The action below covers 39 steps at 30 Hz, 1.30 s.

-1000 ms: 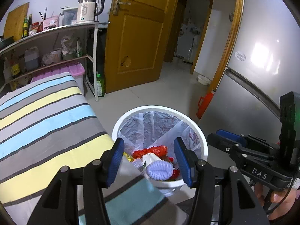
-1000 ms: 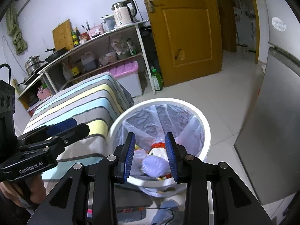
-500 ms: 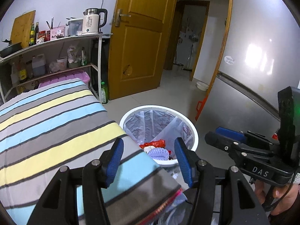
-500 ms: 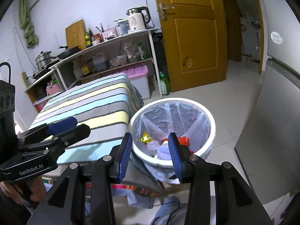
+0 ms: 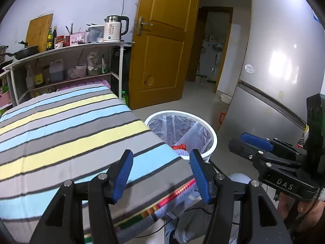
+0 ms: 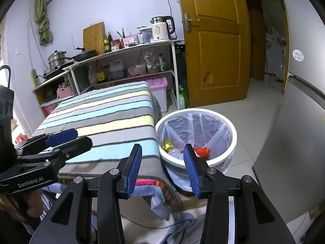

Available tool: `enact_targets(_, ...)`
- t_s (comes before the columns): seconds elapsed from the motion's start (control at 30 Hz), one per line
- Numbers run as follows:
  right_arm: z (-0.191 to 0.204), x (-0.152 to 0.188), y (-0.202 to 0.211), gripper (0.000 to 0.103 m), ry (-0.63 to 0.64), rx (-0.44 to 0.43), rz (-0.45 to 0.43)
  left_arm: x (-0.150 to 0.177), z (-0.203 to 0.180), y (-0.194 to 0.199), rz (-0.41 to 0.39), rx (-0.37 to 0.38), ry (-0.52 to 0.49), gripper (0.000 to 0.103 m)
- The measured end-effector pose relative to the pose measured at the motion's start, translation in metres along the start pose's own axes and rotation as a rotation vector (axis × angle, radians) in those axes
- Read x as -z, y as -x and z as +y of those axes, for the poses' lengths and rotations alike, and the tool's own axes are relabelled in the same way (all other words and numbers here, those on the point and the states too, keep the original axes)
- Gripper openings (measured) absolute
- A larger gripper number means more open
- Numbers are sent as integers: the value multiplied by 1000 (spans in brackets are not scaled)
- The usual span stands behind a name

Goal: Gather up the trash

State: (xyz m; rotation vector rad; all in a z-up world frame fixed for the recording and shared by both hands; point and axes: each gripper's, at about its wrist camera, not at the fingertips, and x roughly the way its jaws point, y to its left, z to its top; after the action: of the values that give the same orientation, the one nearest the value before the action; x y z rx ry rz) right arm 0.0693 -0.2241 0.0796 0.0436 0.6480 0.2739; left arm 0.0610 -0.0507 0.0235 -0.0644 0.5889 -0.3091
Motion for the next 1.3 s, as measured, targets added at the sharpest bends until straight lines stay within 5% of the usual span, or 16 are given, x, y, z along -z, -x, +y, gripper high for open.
enact_targets(1.3,3,9,5,44,-2,2,6,9,4,8,-19,-61,32,60)
